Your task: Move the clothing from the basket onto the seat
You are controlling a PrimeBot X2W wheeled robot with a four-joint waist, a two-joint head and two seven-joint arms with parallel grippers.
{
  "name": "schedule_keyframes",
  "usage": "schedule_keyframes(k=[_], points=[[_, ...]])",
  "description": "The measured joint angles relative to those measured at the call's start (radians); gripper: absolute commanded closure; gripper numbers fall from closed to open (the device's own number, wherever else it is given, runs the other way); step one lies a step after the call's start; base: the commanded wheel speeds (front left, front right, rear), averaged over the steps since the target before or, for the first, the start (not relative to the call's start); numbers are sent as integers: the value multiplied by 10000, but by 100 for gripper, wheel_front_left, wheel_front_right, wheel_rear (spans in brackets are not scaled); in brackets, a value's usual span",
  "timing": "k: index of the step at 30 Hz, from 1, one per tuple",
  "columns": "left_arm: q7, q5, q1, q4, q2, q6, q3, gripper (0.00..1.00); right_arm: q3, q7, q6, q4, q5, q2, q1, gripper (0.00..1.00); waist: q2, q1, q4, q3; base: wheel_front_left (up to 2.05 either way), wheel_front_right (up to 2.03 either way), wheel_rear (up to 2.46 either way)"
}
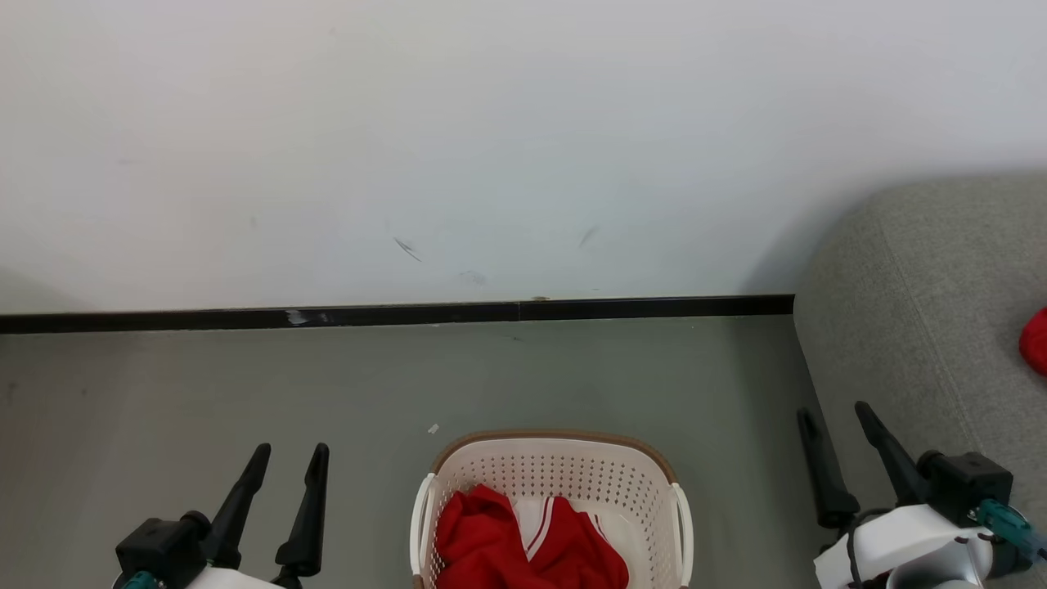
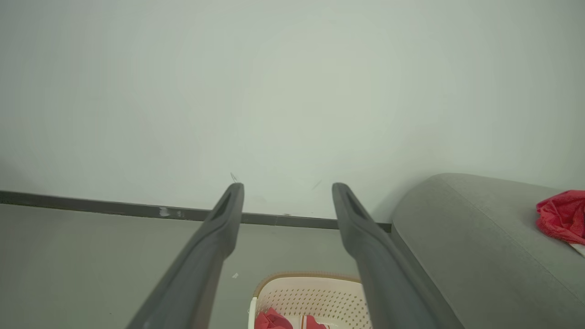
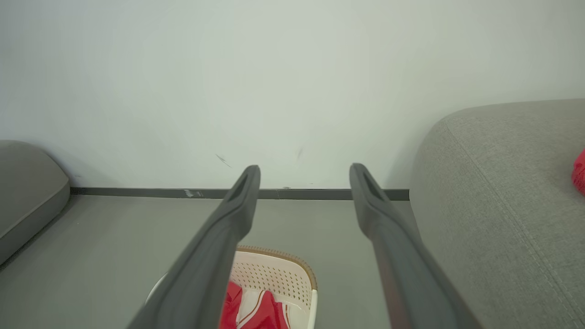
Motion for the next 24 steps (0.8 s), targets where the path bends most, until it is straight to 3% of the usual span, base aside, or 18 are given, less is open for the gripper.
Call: schedule_keyframes(k=[24], points=[[1026, 134, -67, 119, 17, -257, -1037, 0, -493, 0, 0, -286, 259, 44, 1017, 0, 0, 0, -513, 862, 0, 0, 0]])
